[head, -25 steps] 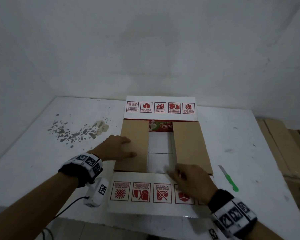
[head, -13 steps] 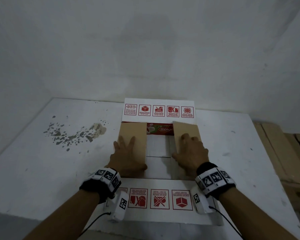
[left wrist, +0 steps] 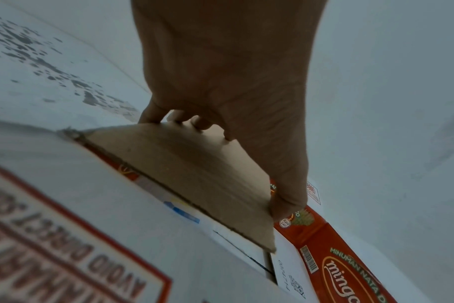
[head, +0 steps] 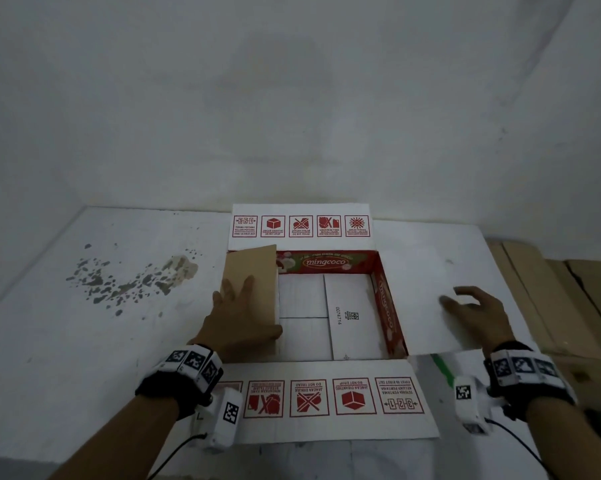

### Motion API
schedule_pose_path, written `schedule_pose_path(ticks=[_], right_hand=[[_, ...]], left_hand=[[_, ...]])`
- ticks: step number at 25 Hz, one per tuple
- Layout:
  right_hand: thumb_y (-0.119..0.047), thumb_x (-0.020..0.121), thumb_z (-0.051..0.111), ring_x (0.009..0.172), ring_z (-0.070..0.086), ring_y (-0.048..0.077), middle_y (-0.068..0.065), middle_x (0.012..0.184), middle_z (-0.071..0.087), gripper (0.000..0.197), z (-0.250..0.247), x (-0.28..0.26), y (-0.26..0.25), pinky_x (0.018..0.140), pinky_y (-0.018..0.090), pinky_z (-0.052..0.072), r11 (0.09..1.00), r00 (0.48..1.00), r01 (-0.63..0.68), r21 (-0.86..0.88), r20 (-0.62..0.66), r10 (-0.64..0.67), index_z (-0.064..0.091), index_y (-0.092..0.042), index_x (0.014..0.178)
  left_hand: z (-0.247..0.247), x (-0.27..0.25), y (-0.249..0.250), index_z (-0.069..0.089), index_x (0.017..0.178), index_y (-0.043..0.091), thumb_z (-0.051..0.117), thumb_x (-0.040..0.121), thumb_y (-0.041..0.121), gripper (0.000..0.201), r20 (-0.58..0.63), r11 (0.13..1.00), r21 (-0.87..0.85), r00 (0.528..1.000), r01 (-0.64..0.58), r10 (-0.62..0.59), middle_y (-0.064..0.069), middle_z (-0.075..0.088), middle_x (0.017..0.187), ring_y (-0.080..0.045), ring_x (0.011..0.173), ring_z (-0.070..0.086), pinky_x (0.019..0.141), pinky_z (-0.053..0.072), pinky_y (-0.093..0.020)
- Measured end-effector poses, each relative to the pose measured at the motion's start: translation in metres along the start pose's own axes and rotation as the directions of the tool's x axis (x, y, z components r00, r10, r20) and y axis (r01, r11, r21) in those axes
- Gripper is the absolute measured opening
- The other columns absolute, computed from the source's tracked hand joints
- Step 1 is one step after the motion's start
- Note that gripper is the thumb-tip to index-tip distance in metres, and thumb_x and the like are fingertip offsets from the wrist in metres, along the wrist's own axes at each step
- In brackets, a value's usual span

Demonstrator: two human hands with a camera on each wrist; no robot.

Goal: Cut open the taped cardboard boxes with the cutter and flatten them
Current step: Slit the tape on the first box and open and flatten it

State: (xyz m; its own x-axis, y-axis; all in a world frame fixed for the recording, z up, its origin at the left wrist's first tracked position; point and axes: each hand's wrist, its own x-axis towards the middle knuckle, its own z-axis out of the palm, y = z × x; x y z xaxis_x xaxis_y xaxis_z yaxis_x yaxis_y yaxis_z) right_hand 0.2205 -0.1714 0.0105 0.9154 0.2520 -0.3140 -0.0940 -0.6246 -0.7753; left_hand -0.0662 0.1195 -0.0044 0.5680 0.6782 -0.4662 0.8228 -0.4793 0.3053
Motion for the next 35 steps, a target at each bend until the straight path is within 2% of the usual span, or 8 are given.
schedule_pose_path(ticks=[9,13,18,22,25,29,32,35], right_hand=[[-0.053,0.089,0.063,0.119,0.052,0.037,0.019,0.128,0.055,0.058,0.061,-0.007,-0.021,0.096,0.048,0.046,0.76,0.935,0.35,-0.547,0.15,-0.322,0.053,-0.021,0.137],[-0.066,0.08,0.066,0.132,0.038,0.036,0.016,0.141,0.041,0.084,0.076,-0.01,-0.025,0.103,0.052,0.039,0.64,0.944,0.328,-0.695,0.262,-0.199,0.034,-0.026,0.146],[-0.045,0.084,0.071,0.124,0.044,0.034,0.015,0.132,0.046,0.073,0.07,-0.004,-0.014,0.098,0.047,0.047,0.707,0.921,0.381,-0.596,0.311,-0.234,0.036,-0.028,0.146],[-0.045,0.09,0.065,0.112,0.055,0.033,0.015,0.12,0.053,0.069,0.064,-0.005,-0.012,0.088,0.039,0.049,0.695,0.864,0.481,-0.535,0.426,-0.269,0.031,-0.036,0.15],[-0.024,0.101,0.051,0.122,0.055,0.029,0.007,0.13,0.058,0.054,0.049,-0.005,-0.016,0.095,0.037,0.047,0.656,0.749,0.619,-0.433,0.576,-0.327,0.027,-0.039,0.148],[-0.005,0.088,0.062,0.153,0.012,0.024,0.0,0.167,0.005,0.093,0.019,0.002,-0.014,0.118,0.039,0.027,0.664,0.646,0.574,-0.479,0.763,-0.008,0.011,-0.052,0.149],[-0.028,0.066,0.089,0.152,-0.015,0.029,0.003,0.16,-0.032,0.131,0.024,-0.012,-0.008,0.122,0.045,0.019,0.541,0.616,0.597,-0.593,0.77,0.165,-0.01,-0.057,0.147],[-0.056,0.044,0.086,0.147,-0.029,0.034,0.009,0.154,-0.043,0.141,0.041,-0.028,-0.005,0.122,0.051,0.011,0.508,0.613,0.64,-0.576,0.782,0.114,-0.012,-0.059,0.145]], left_hand=[[-0.022,-0.006,-0.004,-0.004,0.158,0.032,0.074,0.065,0.068,0.127,-0.002,0.984,-0.168,0.998,-0.064,0.064,-0.011,0.004,0.165,-0.037,0.147,0.023,0.115,0.032,-0.051],[-0.053,-0.025,-0.043,0.043,0.141,0.04,0.071,0.061,0.037,0.085,-0.032,0.54,-0.833,0.984,-0.123,0.176,-0.002,0.063,0.126,-0.033,0.121,0.056,0.089,0.053,-0.046],[-0.05,-0.03,-0.107,0.06,0.116,0.008,0.065,0.069,0.023,0.049,-0.059,0.168,-0.985,0.995,-0.044,-0.085,-0.017,0.064,0.111,-0.029,0.093,0.061,0.08,0.048,-0.041],[-0.031,-0.024,-0.161,0.061,0.132,0.022,0.079,0.085,0.024,0.05,-0.209,0.524,-0.852,0.92,-0.006,-0.33,-0.01,0.066,0.118,-0.028,0.106,0.064,0.087,0.055,-0.046],[-0.015,-0.019,-0.173,0.06,0.132,0.017,0.07,0.091,0.042,0.049,-0.446,0.926,-0.376,0.881,-0.023,-0.16,-0.014,0.061,0.127,-0.031,0.112,0.06,0.096,0.051,-0.047],[-0.003,-0.014,-0.145,0.047,0.145,0.023,0.041,0.095,0.06,0.062,-0.38,0.977,0.041,0.902,-0.208,0.208,-0.006,0.037,0.155,-0.033,0.143,0.036,0.116,0.027,-0.056],[0.008,-0.021,-0.124,-0.007,0.15,0.048,0.049,0.078,0.075,0.095,-0.034,0.975,0.078,0.977,-0.206,0.209,0.003,-0.022,0.159,-0.017,0.149,-0.021,0.12,-0.012,-0.046],[0.004,-0.024,-0.123,-0.021,0.145,0.051,0.058,0.069,0.072,0.112,0.087,0.976,-0.012,0.972,-0.219,0.219,-0.004,-0.029,0.161,-0.017,0.146,-0.029,0.122,-0.01,-0.044]])
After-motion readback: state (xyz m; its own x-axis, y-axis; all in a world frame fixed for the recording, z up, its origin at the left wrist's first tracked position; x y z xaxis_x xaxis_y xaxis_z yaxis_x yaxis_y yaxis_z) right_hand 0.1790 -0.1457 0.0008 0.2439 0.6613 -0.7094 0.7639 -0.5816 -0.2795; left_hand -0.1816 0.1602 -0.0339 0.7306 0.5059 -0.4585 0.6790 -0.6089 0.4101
